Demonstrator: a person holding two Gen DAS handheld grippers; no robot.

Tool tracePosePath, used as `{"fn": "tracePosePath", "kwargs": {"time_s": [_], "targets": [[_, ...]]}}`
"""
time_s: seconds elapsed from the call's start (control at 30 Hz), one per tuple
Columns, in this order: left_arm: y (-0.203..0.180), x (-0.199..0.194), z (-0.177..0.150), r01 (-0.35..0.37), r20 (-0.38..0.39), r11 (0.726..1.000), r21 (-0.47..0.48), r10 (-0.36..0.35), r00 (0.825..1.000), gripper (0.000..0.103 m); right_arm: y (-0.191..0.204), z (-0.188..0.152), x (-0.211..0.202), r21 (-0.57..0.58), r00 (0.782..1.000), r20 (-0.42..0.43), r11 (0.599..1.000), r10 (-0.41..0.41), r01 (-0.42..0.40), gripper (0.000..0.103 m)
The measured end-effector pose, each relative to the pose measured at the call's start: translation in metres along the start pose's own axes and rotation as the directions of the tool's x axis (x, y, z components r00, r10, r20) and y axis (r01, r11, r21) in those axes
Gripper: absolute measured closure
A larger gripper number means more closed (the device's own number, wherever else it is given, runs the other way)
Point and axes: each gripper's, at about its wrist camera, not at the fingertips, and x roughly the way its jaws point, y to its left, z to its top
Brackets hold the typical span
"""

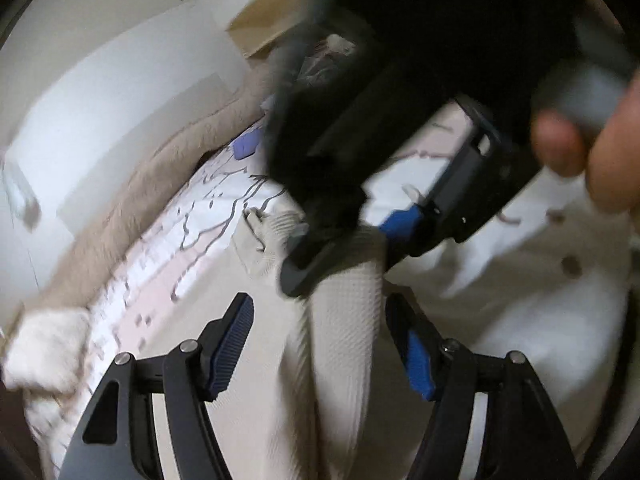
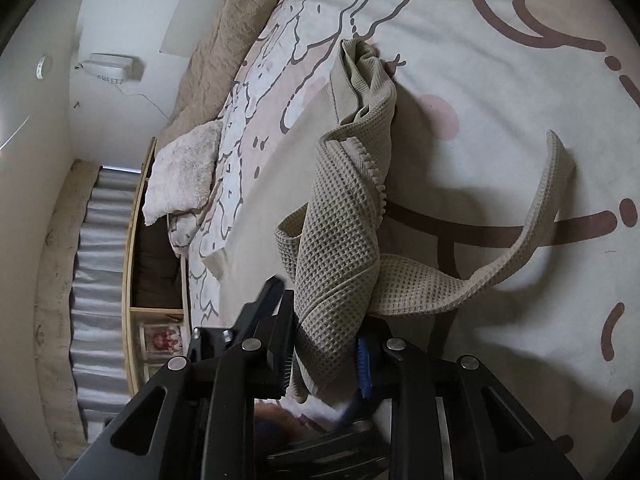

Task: Fold clothes

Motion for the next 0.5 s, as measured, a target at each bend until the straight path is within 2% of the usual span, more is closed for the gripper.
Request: {"fn": "tracePosePath", "kwargs": {"time_s": [0.1,0.17,0.2,0.23,0.3,0.4,0.47,0.5], "targets": [[-0.006,0.003,0.003,0.012,0.009,1.000,0.008,-0.012,1.000,0.035,-0.001,0.002,0.000,0.009,1.000,-0.010,1.000,-0.004,0.004,0.077],[-0.006,0.006,0.001,0.008,-0.009,1.000,0.000,-0.008,1.000,0.043,-0.003,0.003,0.000,0.015,1.000,-0.018,1.000,0.000,0.000,0.077],[-0.006,0.008,0.000,0.006,-0.022,1.000,-0.003,-0.006,1.000,0.056,-0.003,0.003,0.000,0.007,1.000,-0.022,1.000,-0.002,0.002,0.077],[-0.005,0.011,-0.001,0.005,-0.035,1.000,-0.005,-0.005,0.999,0.074,-0.002,0.002,0.000,-0.001,1.000,-0.022,1.000,-0.009,0.009,0.077],[0.001,0.016,-0.005,0.013,-0.057,0.999,-0.042,-0.015,0.998,0.087,-0.001,0.001,-0.001,-0.018,0.999,-0.022,0.999,-0.028,0.028,0.077],[0.018,0.016,-0.009,0.073,-0.048,0.987,-0.146,-0.080,0.996,0.090,-0.004,-0.002,-0.006,-0.012,0.999,-0.021,0.999,-0.041,0.041,0.075],[0.028,0.014,-0.012,0.098,-0.036,0.974,-0.202,-0.108,0.994,0.090,-0.008,-0.005,-0.014,0.010,1.000,-0.009,1.000,-0.030,0.030,0.067],[0.031,0.014,-0.013,0.102,-0.032,0.970,-0.220,-0.112,0.993,0.090,-0.009,-0.006,-0.019,0.019,1.000,0.005,1.000,-0.022,0.021,0.066]]}}
